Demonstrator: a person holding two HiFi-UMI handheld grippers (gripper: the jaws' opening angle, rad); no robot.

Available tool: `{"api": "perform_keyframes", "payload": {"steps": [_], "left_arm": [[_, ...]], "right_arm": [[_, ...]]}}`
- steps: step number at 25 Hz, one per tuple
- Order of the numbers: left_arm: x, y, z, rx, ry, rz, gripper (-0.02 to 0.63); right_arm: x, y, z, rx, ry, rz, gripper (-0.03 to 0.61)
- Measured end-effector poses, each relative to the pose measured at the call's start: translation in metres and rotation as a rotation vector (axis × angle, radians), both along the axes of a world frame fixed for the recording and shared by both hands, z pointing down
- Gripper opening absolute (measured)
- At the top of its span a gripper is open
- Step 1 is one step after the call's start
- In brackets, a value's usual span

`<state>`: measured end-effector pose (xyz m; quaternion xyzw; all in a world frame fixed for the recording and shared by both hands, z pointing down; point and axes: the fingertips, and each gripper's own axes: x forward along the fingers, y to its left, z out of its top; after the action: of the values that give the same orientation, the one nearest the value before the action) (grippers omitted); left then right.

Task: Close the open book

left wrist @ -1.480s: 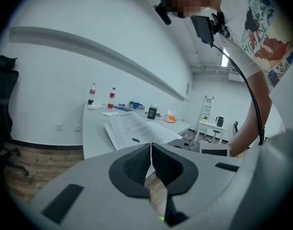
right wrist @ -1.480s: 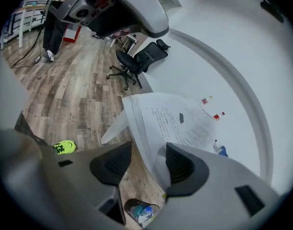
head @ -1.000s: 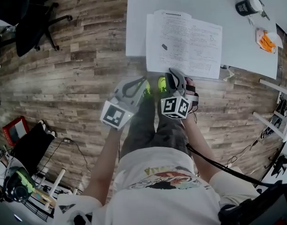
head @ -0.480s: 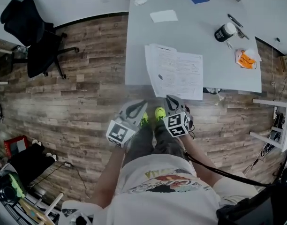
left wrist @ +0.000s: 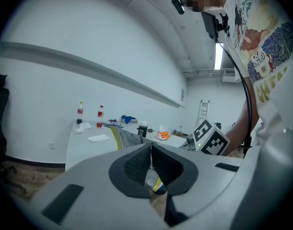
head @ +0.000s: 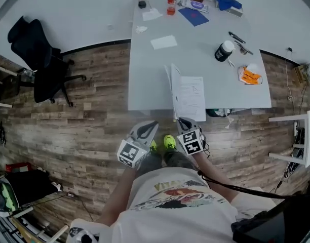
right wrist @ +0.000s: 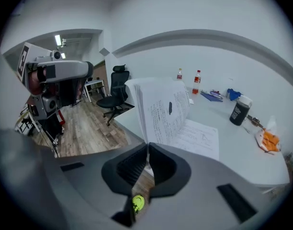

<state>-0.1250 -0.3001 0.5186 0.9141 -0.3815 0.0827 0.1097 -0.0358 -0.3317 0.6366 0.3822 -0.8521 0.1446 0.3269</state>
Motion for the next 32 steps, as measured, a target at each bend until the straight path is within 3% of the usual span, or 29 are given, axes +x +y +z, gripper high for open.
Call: {"api": "perform_keyframes", "payload": {"steps": [16, 32], "left_arm": [[0.086, -0.028, -0.013, 0.050, -0.036, 0.092, 0.014], [0.108, -0.044, 0.041, -0.015, -0.074, 0.128, 0.014]], "right_arm": [[0.066, 0.000, 0.013, -0.123, -0.148, 0.086, 0.031], [0.100, -0.006, 0.057, -0.269, -0.211, 0.195, 0.031]]}}
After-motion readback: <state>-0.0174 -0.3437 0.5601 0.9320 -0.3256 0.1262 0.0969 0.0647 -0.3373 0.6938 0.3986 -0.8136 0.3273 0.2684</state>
